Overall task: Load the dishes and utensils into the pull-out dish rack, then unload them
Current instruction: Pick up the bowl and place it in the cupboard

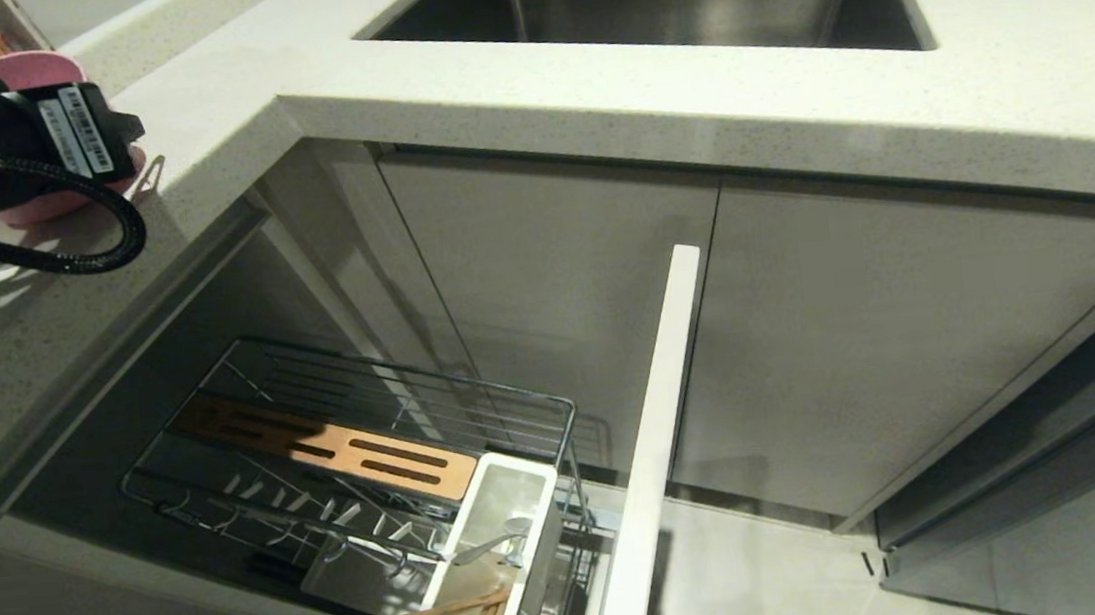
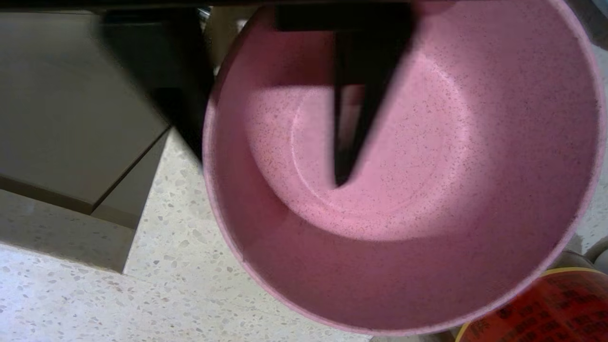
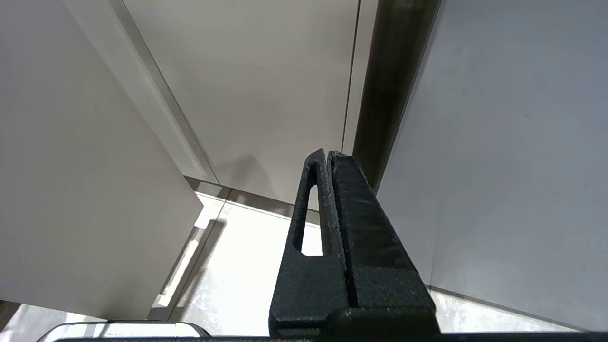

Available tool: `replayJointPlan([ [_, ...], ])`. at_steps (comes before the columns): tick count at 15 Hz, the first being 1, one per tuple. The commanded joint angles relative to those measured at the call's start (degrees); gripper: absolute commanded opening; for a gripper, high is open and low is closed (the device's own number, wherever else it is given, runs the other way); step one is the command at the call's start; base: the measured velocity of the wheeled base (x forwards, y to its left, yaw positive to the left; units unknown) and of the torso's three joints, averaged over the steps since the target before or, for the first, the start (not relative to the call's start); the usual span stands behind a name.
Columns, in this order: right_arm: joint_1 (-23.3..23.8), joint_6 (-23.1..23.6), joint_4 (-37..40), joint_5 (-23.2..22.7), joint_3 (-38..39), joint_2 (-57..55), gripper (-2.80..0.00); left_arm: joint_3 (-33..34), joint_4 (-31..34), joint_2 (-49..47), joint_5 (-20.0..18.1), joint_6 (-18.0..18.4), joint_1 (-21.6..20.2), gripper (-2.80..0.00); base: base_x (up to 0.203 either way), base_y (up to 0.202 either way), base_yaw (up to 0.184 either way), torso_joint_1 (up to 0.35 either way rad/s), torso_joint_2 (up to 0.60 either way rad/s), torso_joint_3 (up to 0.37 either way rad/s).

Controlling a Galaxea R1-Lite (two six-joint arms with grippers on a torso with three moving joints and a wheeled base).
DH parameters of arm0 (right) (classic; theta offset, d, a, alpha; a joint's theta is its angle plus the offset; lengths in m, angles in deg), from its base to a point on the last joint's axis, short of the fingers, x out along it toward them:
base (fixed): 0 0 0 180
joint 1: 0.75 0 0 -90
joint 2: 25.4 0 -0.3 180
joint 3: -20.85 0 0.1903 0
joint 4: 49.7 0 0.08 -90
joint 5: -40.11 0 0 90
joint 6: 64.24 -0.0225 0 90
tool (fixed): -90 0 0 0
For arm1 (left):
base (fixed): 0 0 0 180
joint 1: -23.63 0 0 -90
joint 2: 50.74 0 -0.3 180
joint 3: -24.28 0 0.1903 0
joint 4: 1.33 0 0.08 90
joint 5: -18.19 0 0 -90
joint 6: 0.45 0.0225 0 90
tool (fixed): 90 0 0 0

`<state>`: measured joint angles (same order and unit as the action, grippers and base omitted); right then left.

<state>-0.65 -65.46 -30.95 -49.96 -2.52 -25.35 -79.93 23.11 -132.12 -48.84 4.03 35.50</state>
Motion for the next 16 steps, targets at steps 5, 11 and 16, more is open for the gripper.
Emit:
replayJointPlan([
  [5,0.0,0.0,0.0,0.0,1.5,0.0,-2.8,0.3,-0.1,1.3,0.1,0.0,0.2,-2.8,0.0,0.0,0.0,0.0,0.0,0.0],
  [11,0.0,0.0,0.0,0.0,1.5,0.0,-2.8,0.5,-0.9,7.1,-0.4,-2.3,1.1,-2.8,0.0,0.0,0.0,0.0,0.0,0.0],
  [16,0.0,0.0,0.0,0.0,1.5,0.0,-2.8,-2.5,-8.5,12.2,0.7,-3.7,8.2,-2.8,0.0,0.0,0.0,0.0,0.0,0.0],
])
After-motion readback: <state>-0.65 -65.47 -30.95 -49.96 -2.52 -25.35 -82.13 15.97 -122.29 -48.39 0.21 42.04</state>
